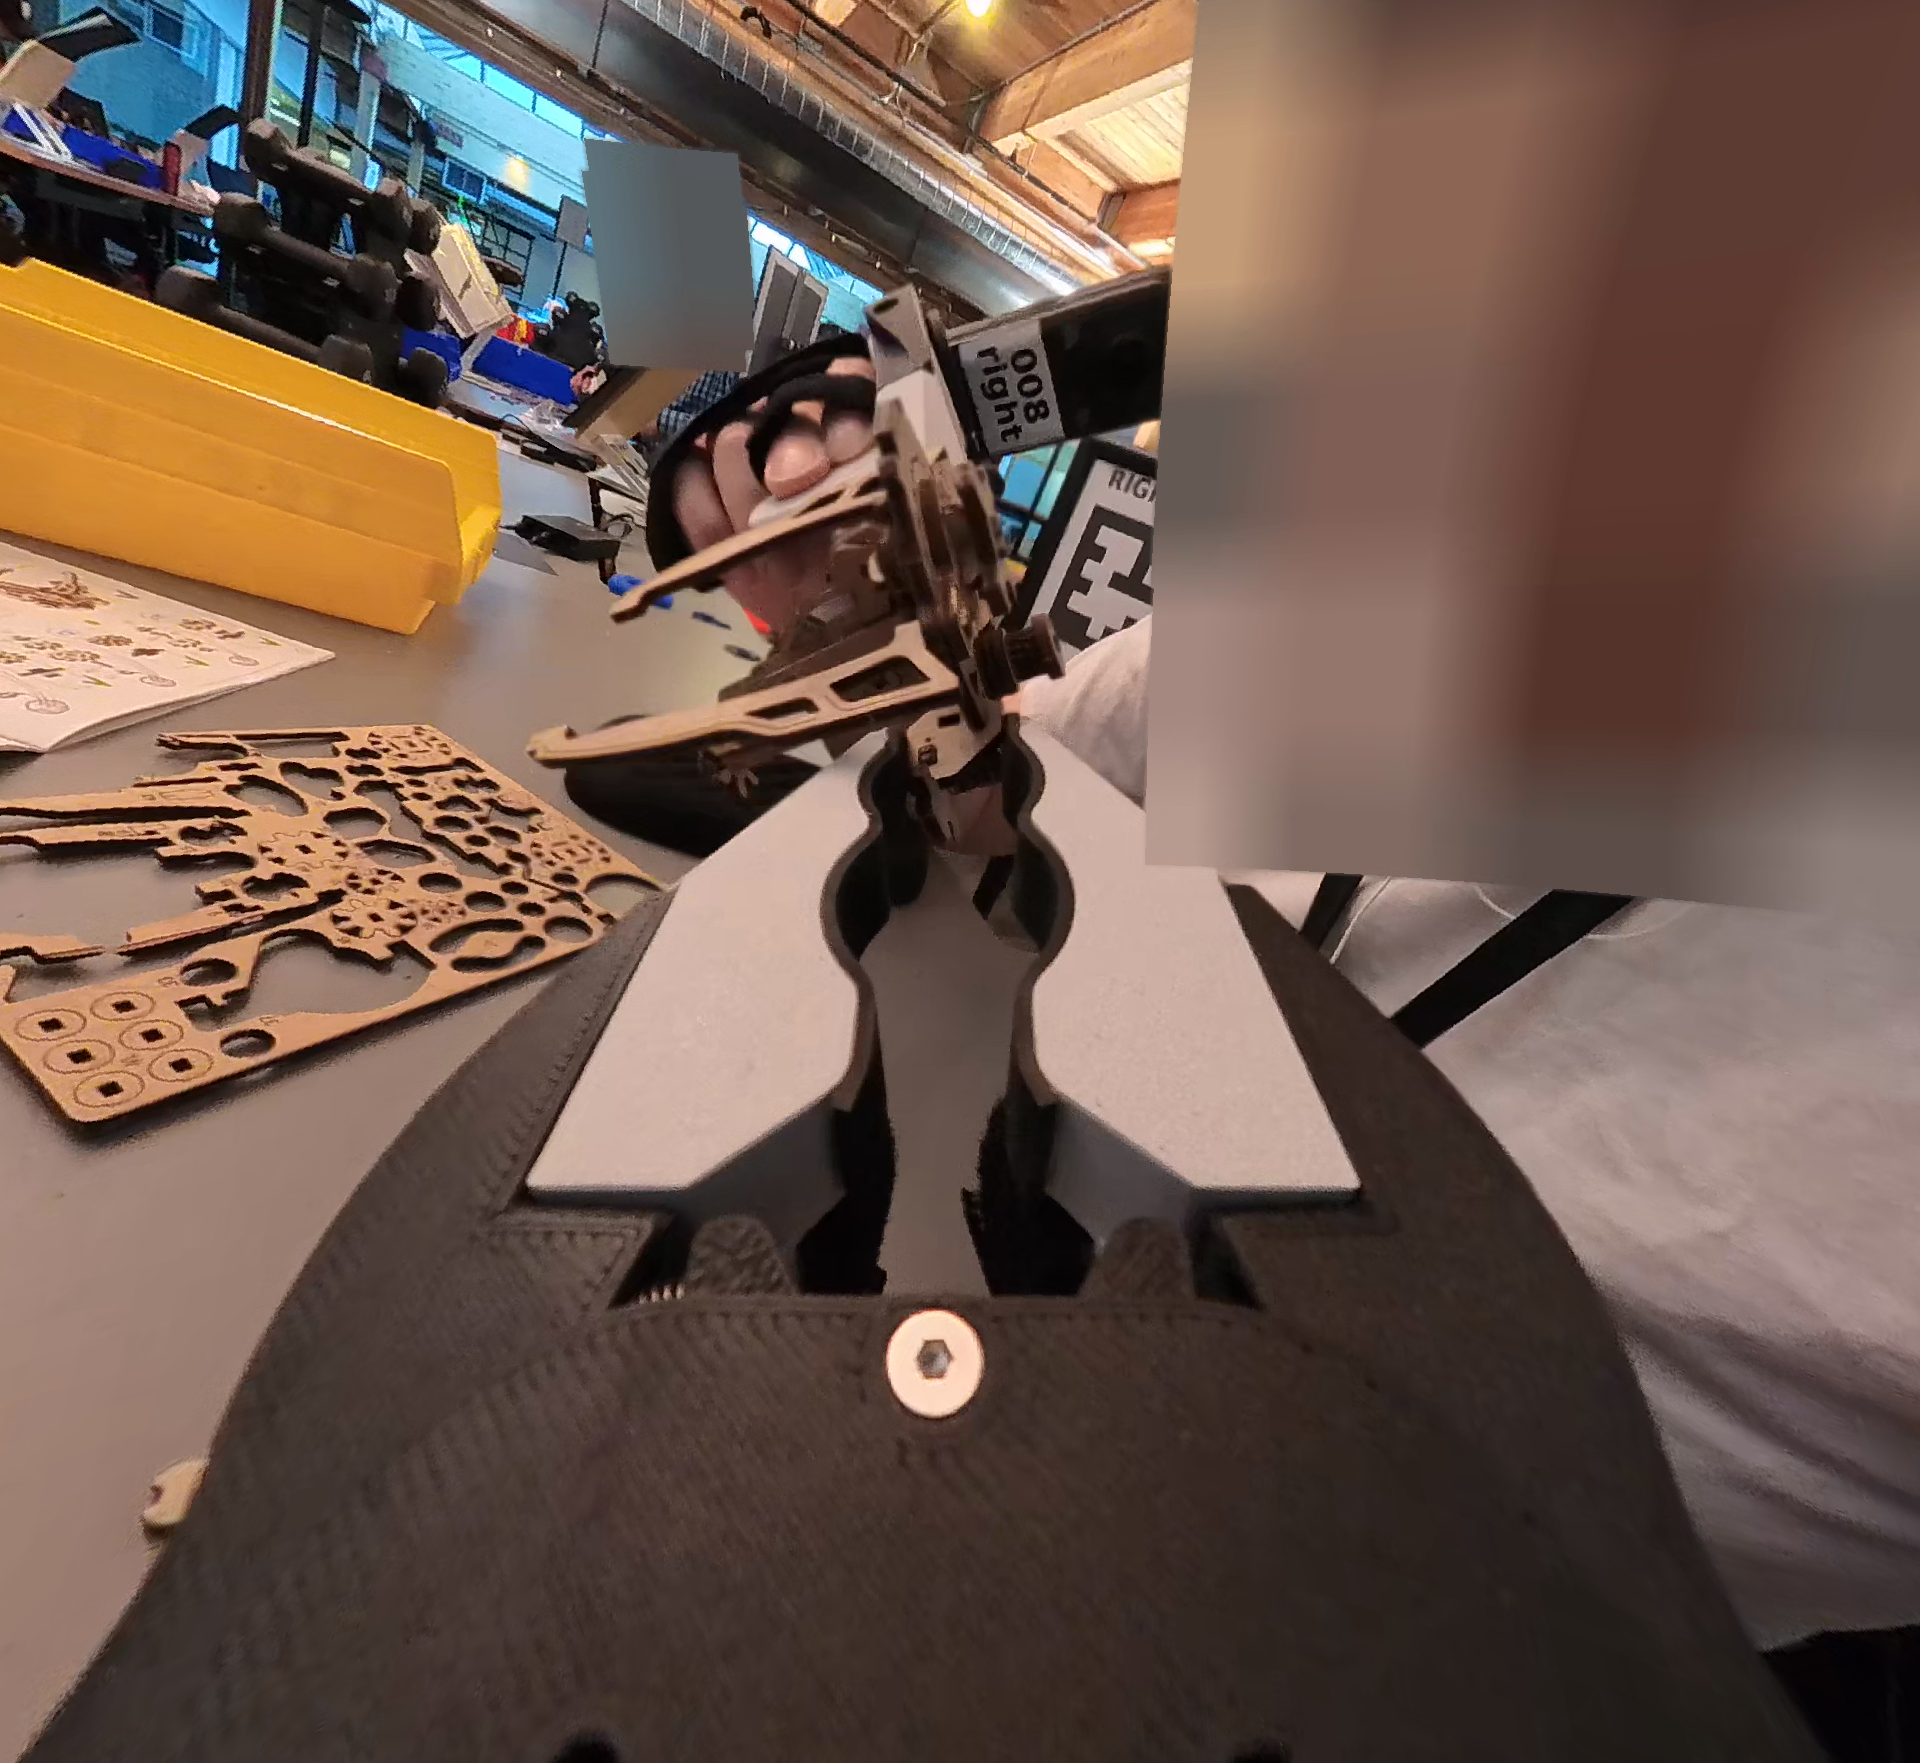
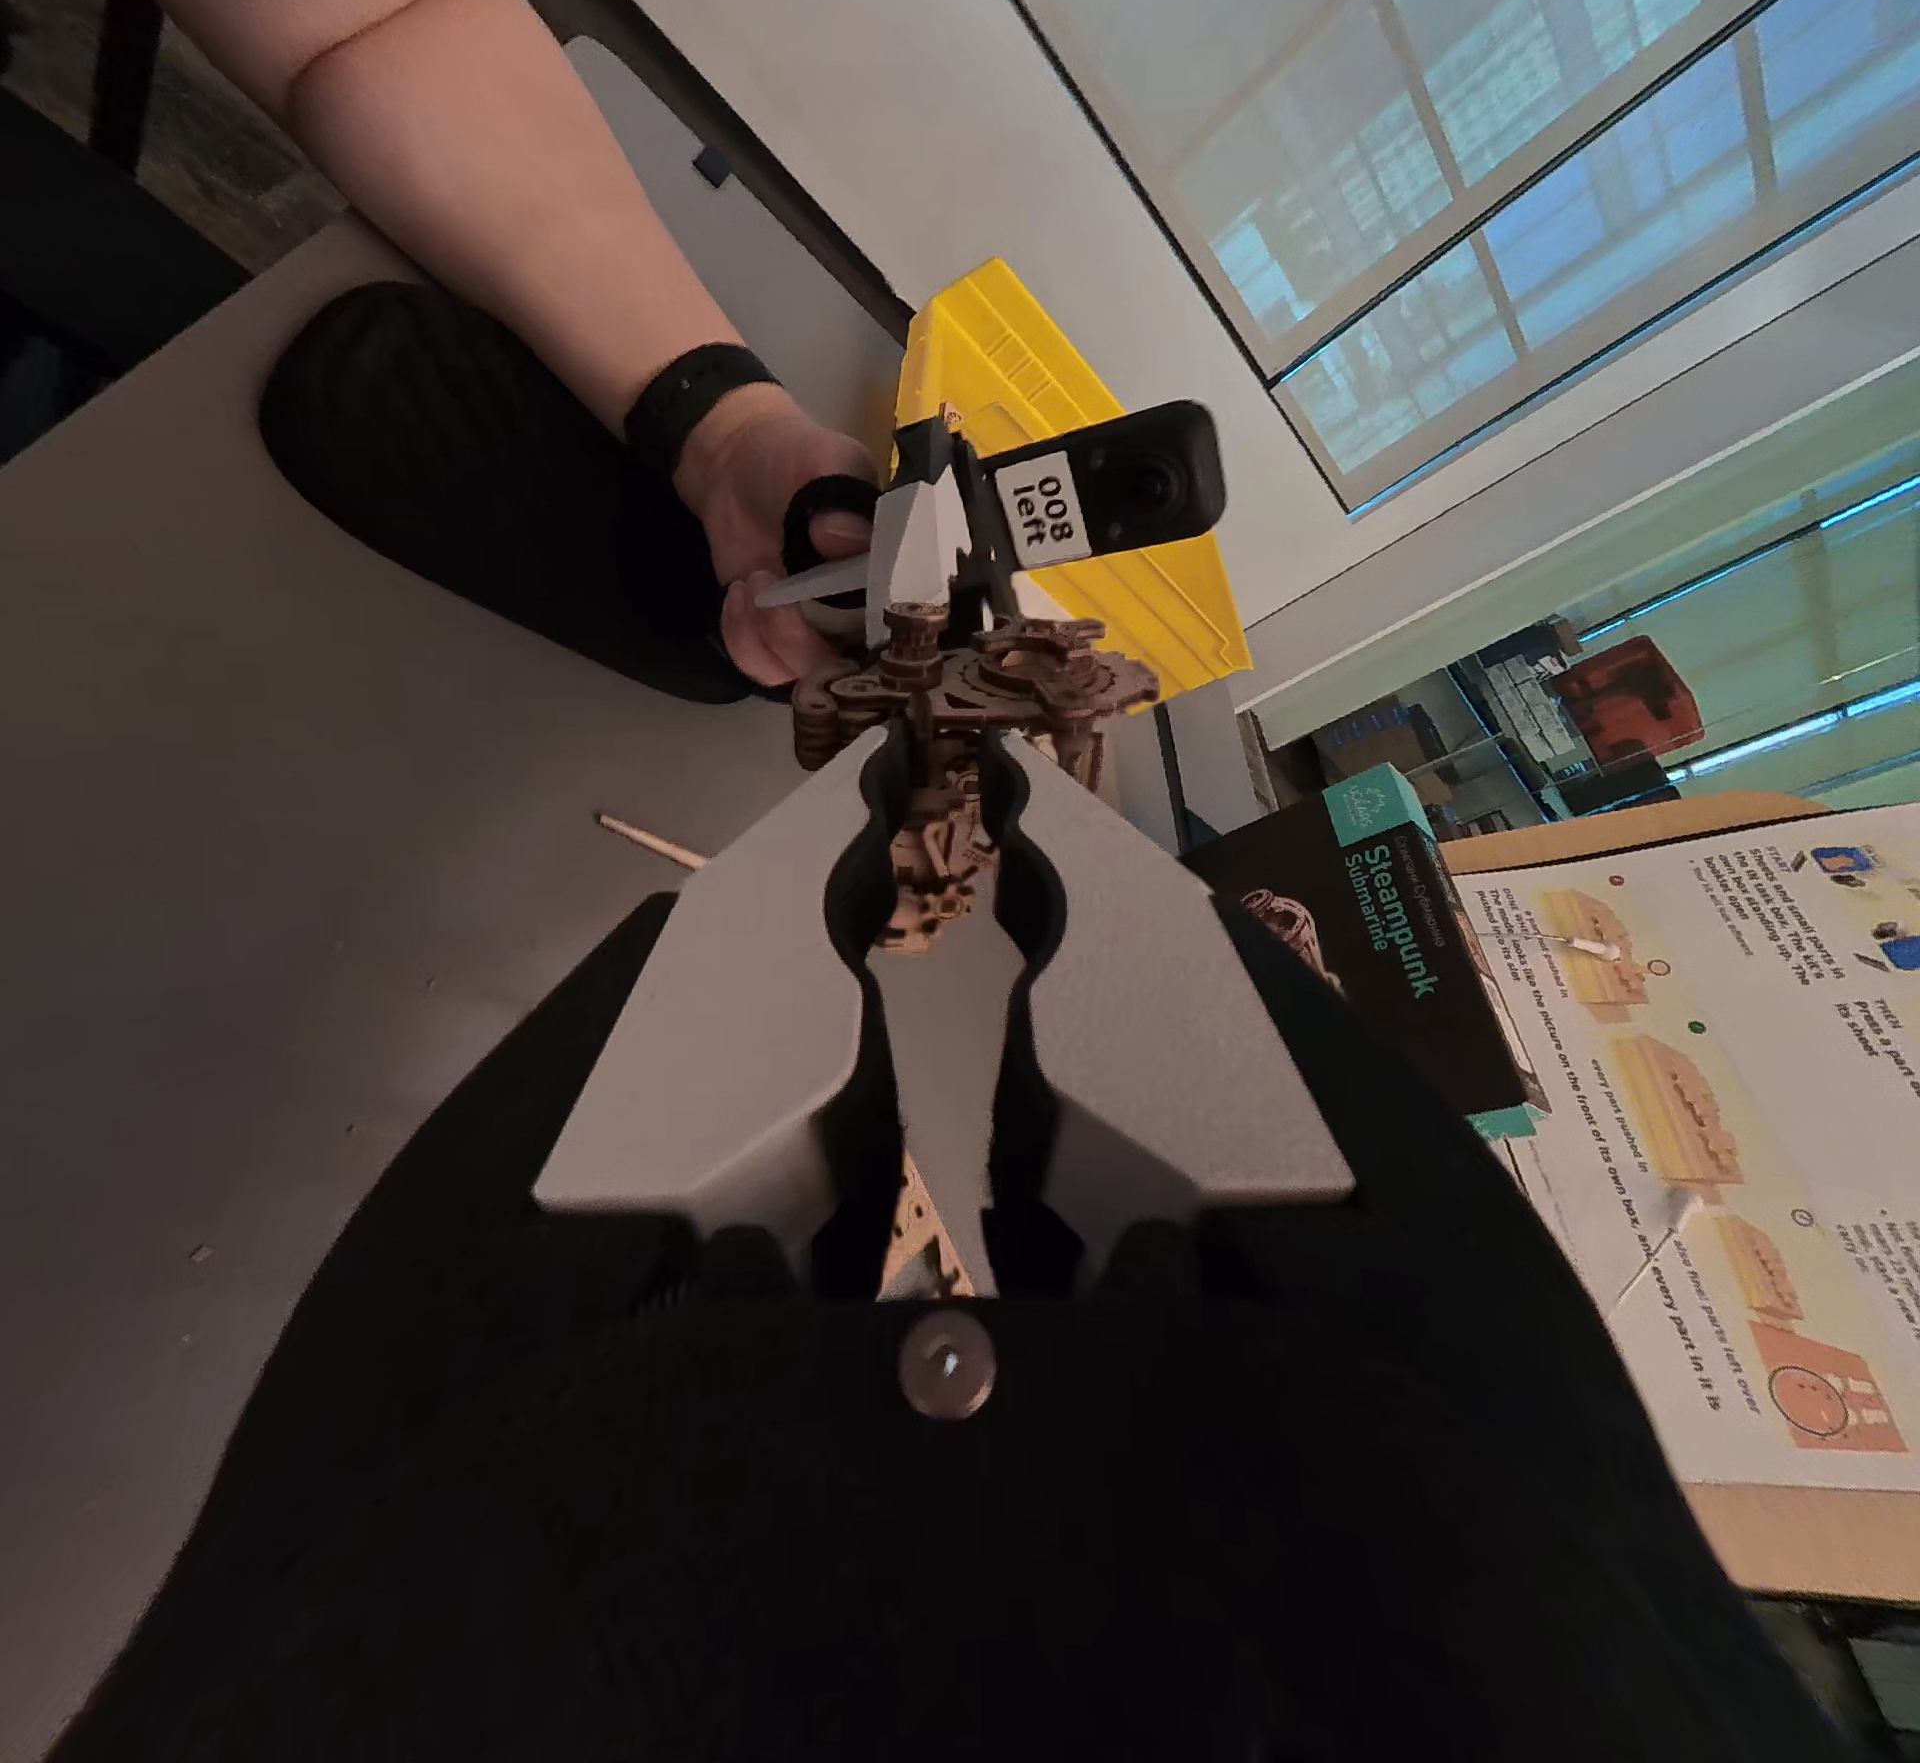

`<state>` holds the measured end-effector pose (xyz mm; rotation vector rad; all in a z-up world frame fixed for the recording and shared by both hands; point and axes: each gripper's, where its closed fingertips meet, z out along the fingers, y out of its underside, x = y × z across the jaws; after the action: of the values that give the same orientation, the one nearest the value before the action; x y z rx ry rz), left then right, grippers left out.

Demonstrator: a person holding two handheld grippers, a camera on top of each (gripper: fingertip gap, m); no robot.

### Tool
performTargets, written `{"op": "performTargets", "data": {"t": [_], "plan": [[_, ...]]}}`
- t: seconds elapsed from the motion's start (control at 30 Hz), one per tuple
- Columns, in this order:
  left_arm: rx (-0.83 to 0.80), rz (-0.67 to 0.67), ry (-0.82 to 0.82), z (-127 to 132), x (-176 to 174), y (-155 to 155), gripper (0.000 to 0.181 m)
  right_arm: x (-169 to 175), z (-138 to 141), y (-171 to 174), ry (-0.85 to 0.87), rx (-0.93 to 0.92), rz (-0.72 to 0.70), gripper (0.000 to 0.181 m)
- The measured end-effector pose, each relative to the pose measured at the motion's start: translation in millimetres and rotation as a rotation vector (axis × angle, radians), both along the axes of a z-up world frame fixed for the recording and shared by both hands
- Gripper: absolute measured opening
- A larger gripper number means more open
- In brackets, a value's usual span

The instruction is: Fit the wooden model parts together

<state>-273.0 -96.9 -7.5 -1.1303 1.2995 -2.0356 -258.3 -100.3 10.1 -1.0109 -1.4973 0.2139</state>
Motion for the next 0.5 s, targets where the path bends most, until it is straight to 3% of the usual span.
{"op": "performTargets", "data": {"t": [0.5], "plan": [[0.035, 0.031, -0.006, 1.2, 0.8, 0.3, 0.016, 0.3, 1.6, 3.2, -0.054, 0.133, -0.071, 0.014]]}}
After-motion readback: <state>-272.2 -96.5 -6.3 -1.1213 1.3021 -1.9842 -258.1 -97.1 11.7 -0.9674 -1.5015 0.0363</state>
